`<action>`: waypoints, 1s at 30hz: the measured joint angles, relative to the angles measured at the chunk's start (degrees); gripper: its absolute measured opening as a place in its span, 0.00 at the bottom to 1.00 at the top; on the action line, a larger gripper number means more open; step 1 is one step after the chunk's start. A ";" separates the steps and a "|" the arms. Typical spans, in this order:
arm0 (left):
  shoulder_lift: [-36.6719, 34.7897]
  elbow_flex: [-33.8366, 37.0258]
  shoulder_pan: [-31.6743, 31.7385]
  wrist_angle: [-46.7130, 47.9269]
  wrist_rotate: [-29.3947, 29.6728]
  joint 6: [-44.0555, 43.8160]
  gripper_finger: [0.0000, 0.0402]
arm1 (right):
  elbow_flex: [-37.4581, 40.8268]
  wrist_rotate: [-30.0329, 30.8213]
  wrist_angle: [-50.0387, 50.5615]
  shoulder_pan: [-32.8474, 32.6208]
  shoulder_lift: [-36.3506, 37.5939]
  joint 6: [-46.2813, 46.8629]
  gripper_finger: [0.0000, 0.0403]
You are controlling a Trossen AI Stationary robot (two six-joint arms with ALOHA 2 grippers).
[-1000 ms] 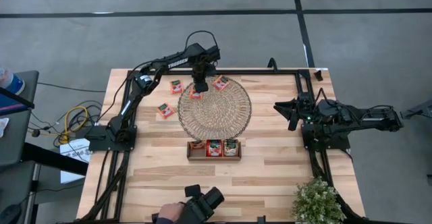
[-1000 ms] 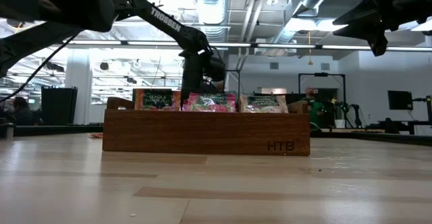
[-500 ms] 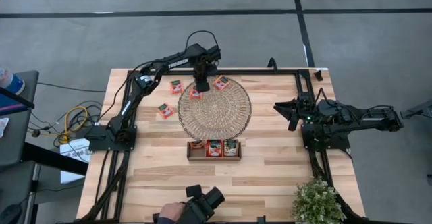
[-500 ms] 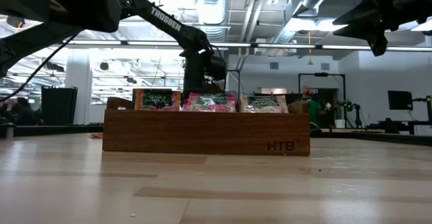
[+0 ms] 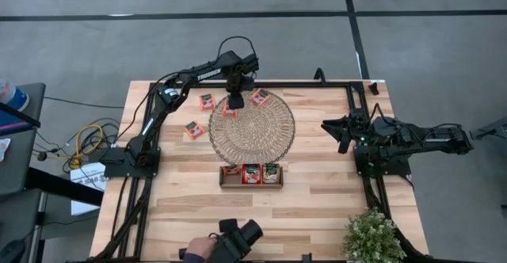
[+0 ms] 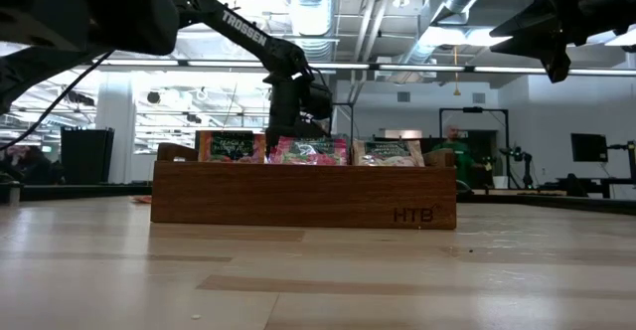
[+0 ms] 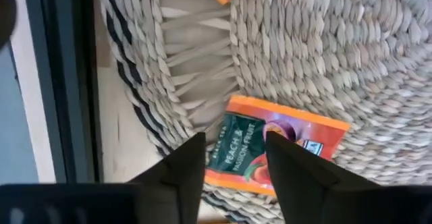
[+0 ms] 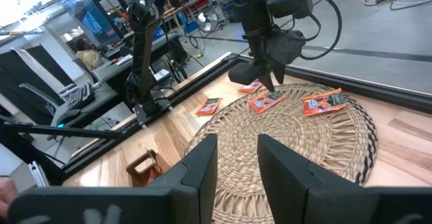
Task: Pick & Place Tea
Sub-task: Put the orange tea bag into the left section of the wooden organizer
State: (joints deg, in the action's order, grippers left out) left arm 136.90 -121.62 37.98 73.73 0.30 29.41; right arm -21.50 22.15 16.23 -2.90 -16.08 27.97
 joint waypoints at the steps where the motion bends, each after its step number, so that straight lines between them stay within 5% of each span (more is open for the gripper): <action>1: 0.00 0.00 0.00 -0.20 -0.13 0.05 0.39 | 0.00 0.05 0.00 0.00 0.00 0.00 0.24; 30: -0.02 5.28 1.77 -4.15 -1.42 3.35 0.43 | 0.00 0.15 0.00 0.00 -0.02 -0.11 0.24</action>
State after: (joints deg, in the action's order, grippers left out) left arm 136.88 -116.34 39.75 69.58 -1.12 32.77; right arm -21.50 22.31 16.23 -2.90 -16.10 27.86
